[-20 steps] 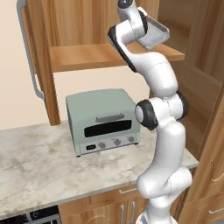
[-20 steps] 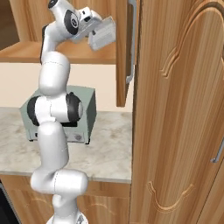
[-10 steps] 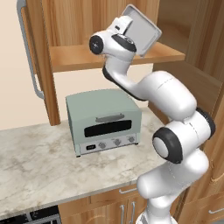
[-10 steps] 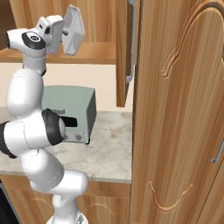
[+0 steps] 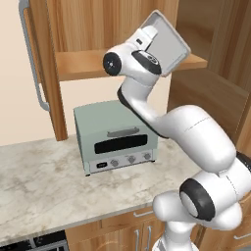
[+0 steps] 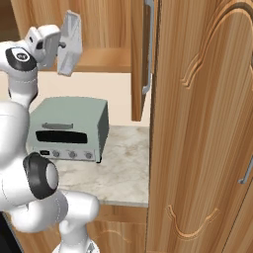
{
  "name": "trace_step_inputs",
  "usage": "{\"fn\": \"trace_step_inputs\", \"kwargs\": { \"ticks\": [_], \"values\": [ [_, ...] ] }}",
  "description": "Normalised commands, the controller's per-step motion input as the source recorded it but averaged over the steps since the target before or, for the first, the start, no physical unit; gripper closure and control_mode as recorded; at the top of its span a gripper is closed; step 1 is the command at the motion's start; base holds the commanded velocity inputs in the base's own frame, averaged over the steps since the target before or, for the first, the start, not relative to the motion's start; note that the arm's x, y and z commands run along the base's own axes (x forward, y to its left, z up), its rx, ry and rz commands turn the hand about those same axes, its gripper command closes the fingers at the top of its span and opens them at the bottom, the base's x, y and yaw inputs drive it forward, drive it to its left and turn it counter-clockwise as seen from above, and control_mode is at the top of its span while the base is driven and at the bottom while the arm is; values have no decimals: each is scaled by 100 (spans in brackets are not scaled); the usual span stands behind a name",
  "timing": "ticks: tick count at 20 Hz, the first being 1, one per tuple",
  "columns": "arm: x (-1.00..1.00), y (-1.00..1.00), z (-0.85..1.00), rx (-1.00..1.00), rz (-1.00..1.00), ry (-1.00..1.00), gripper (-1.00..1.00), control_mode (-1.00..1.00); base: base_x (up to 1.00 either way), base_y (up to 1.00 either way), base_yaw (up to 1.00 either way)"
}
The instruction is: Retrieve the tupperware and aluminum foil from the cabinet and place them on the dining counter near the plate with carrot and cucumber to prepare for storing leftovers.
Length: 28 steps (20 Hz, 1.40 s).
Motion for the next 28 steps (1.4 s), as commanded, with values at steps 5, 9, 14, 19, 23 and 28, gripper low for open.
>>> {"fn": "trace_step_inputs", "kwargs": {
  "ticks": [5, 9, 14, 19, 23, 28],
  "values": [
    [-100, 0, -55, 17, 6, 22, 100, -100, 0, 0, 0],
    [-100, -16, -99, 25, 12, 22, 100, -100, 0, 0, 0],
    [-100, -33, -77, 40, 9, 19, 100, -100, 0, 0, 0],
    [-46, -25, -20, 31, 0, 25, 100, -100, 0, 0, 0],
    [0, 0, 0, 4, 0, 6, 100, -100, 0, 0, 0],
    [0, 0, 0, 0, 0, 0, 100, 100, -10, 6, -3]
  ]
}}
